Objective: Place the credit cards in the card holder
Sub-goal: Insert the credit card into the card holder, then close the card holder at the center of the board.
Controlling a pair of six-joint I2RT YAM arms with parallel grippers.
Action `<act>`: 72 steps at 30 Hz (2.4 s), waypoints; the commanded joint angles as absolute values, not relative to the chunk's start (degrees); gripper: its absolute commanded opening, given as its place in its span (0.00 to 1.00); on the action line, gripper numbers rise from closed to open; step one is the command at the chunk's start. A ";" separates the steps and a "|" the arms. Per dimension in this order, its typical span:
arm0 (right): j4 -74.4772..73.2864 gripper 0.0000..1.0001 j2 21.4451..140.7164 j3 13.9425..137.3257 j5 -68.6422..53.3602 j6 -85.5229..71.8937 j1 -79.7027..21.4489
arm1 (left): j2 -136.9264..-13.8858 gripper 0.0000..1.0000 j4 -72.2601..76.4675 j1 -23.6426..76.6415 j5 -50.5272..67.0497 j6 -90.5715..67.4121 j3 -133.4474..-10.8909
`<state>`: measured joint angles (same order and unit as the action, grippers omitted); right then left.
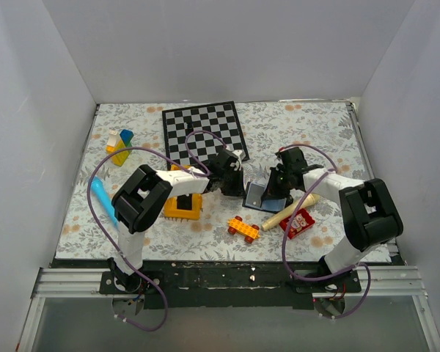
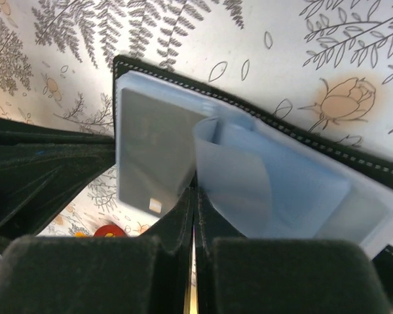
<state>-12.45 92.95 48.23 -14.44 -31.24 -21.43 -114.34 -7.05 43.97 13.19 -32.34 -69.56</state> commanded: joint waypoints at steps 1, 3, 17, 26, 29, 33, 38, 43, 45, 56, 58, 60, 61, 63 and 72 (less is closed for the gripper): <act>-15.10 0.01 87.38 50.36 -10.92 -29.01 -23.12 | -113.12 0.05 -8.97 45.18 12.49 -33.57 -65.14; -18.18 0.07 84.65 50.97 -7.49 -28.04 -23.12 | -111.80 0.03 -8.27 45.26 11.69 -35.06 -62.94; -38.84 0.59 77.60 56.78 13.70 -26.63 -22.76 | -108.46 0.02 -5.45 45.53 11.34 -38.76 -58.27; -39.20 0.61 83.40 58.18 15.03 -25.31 -22.85 | -108.90 0.04 -6.06 45.53 11.34 -38.41 -59.15; -37.62 0.61 85.16 58.53 14.94 -25.31 -23.20 | -108.98 0.04 -6.06 45.53 11.42 -38.50 -59.32; -37.44 0.61 87.88 59.59 16.96 -25.05 -23.38 | -108.81 0.04 -6.15 45.53 11.43 -38.41 -59.24; -36.39 0.47 90.52 59.68 17.40 -24.43 -23.47 | -109.16 0.04 -6.24 45.61 11.51 -38.32 -59.68; -36.03 0.16 91.05 59.50 18.10 -24.52 -23.47 | -109.25 0.04 -6.24 45.53 11.60 -38.23 -59.76; -36.12 0.06 90.79 59.41 18.54 -24.43 -23.47 | -109.34 0.04 -6.24 45.61 11.51 -38.15 -59.85; -31.12 0.01 79.03 57.83 4.77 -23.64 -23.73 | -109.69 0.04 -6.24 45.53 11.69 -38.58 -59.85; -28.58 0.01 76.74 57.04 -2.51 -24.17 -23.73 | -109.69 0.04 -6.15 45.70 11.60 -38.58 -59.85; -26.20 0.01 75.59 56.95 -8.49 -25.22 -23.73 | -109.69 0.04 -6.15 45.53 11.60 -38.58 -59.94; -25.76 0.01 75.67 57.21 -10.70 -25.66 -23.82 | -109.60 0.03 -6.07 45.70 11.60 -38.76 -59.85; -24.44 0.01 76.72 57.39 -14.48 -26.28 -24.08 | -109.60 0.04 -5.89 45.70 11.69 -38.85 -59.77; -13.99 0.01 82.61 53.97 -22.40 -30.14 -27.77 | -109.25 0.03 -5.71 45.62 11.34 -39.29 -59.06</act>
<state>-21.28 80.93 55.83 -16.01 -27.53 -26.26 -108.84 -1.72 44.93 12.51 -39.64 -59.94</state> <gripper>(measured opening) 0.041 0.036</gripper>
